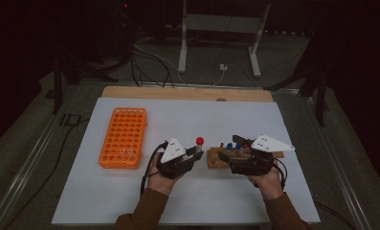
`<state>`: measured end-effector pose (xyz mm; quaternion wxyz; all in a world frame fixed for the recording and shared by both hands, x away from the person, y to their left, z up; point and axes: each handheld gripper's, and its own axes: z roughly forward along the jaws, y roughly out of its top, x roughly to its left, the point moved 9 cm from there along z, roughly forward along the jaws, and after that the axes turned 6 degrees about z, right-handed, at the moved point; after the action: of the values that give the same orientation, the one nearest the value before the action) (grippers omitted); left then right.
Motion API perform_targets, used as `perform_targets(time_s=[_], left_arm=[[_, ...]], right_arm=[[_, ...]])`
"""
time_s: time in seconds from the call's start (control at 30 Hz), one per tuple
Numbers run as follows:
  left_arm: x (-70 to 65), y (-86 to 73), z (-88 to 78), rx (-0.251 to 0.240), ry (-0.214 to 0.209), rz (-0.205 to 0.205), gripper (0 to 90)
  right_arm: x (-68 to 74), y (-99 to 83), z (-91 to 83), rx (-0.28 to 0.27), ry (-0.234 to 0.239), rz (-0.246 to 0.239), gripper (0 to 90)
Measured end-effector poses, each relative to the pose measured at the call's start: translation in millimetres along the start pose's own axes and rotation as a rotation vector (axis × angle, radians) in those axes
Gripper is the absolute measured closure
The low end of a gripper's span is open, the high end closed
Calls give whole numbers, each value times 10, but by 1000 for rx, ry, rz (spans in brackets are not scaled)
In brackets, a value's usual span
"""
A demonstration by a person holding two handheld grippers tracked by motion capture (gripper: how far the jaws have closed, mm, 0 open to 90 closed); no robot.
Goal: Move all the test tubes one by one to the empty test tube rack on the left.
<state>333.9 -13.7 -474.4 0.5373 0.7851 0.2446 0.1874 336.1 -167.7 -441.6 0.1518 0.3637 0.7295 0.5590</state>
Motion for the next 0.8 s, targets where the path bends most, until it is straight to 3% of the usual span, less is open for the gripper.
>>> perform_targets(time_s=[0.27, 0.47, 0.8], left_arm=[[337, -62, -409, -12, 90, -27, 753], [557, -131, -702, -15, 154, -42, 754], [858, -227, -1109, -35, 240, -89, 753]], right_arm=[[-280, -64, -137, -10, -81, 25, 5], [-431, -84, -255, -25, -126, 53, 1], [-551, -71, -390, -48, -172, 61, 1]])
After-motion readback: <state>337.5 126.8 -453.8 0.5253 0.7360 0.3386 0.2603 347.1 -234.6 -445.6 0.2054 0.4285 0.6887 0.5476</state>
